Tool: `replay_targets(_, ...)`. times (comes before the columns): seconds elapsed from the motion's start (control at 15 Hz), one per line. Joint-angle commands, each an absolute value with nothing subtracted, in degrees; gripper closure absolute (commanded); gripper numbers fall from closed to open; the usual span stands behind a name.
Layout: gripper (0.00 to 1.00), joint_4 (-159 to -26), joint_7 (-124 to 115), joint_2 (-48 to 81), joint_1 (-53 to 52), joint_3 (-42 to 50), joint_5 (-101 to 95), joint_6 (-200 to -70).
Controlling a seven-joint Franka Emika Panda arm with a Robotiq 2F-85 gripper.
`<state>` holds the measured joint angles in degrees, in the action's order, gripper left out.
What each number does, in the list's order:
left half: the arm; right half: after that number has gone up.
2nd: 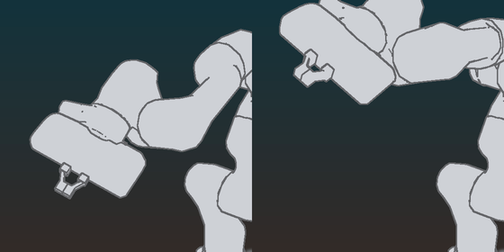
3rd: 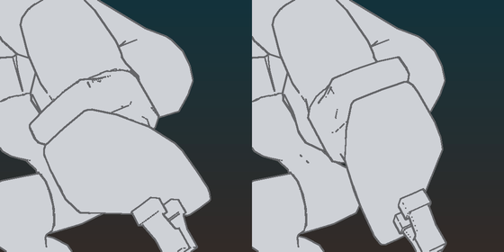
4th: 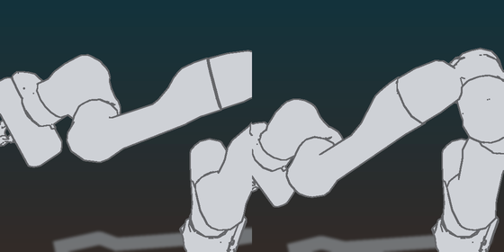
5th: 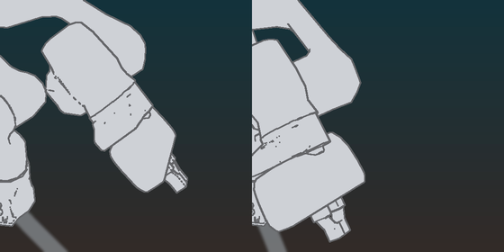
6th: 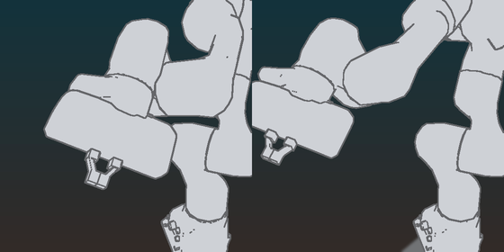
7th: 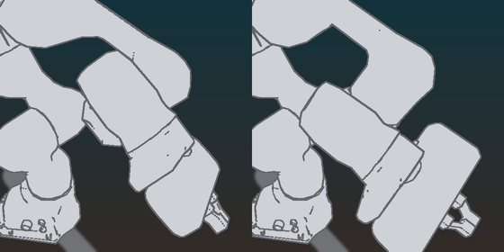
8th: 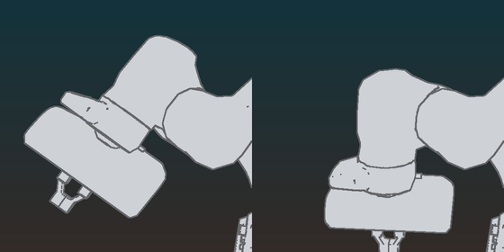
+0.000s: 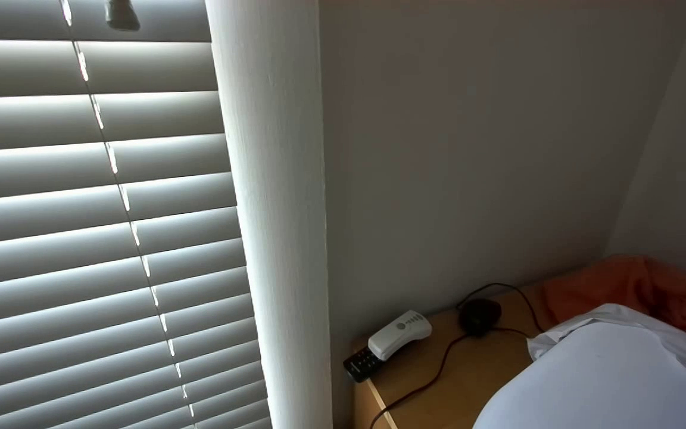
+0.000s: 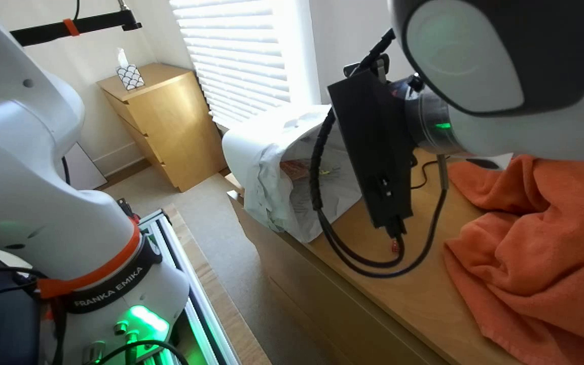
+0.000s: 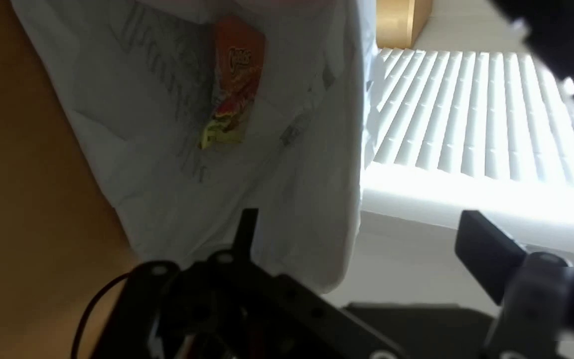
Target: Lay the bin on its side and remove a wrapper from the bin
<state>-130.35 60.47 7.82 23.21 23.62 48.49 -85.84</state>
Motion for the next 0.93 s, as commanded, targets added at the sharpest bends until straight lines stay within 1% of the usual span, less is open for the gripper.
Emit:
replay_targets(0.0, 0.00, -125.43, 61.26, 15.20, 25.64, 23.37, 49.40, -82.18)
replay_targets(0.2, 0.00, -122.77, 59.35, 20.51, 26.22, 22.12, 51.27, -82.44)
replay_targets(0.27, 0.00, -125.64, 60.26, 16.01, 25.79, 22.52, 49.14, -83.83)
replay_targets(0.6, 0.00, -123.39, 60.15, 20.30, 26.00, 21.57, 50.23, -83.90)
replay_targets(0.87, 0.00, -120.93, 59.91, 25.14, 25.87, 18.77, 52.44, -80.04)
